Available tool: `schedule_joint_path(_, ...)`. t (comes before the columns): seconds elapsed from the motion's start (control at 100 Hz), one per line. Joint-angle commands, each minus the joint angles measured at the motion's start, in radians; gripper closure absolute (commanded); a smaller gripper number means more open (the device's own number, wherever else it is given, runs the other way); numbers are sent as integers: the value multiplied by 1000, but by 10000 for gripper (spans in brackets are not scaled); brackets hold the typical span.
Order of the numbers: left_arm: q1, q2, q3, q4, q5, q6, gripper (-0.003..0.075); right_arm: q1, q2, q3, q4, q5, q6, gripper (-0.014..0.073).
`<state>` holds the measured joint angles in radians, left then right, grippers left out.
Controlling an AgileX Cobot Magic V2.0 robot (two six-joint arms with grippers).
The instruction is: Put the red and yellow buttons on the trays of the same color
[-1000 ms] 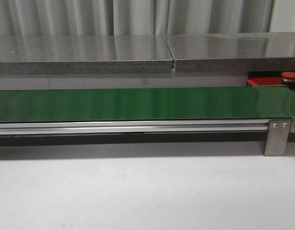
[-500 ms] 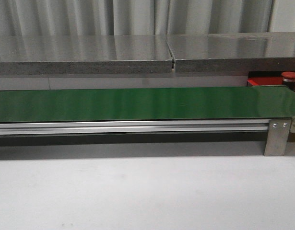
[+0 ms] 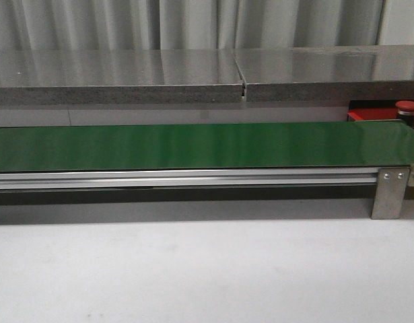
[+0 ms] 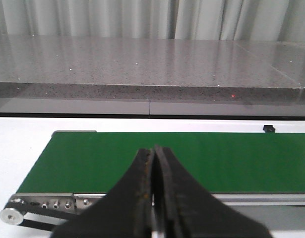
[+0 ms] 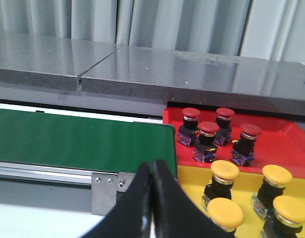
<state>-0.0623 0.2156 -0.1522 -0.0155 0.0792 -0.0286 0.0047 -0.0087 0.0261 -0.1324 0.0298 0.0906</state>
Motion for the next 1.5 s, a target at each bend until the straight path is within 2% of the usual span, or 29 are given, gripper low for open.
schedule_joint_path(0.0, -24, -49, 33, 16, -102, -39, 739, 3, -16, -9, -14, -75, -3, 662)
schedule_joint_path(0.27, -11, -265, 186, 16, -100, -45, 739, 3, -16, -9, -14, -75, -3, 662)
schedule_joint_path(0.39, -9, -259, 185, 16, -59, -45, 739, 3, -16, -9, -14, -74, -3, 662)
schedule_joint_path(0.76, 33, -259, 185, 16, -65, -45, 739, 3, -16, -9, -14, -74, -3, 662)
schedule_joint_path(1.49, 33, -259, 185, 16, -65, -45, 739, 3, -16, -9, -14, -74, -3, 662)
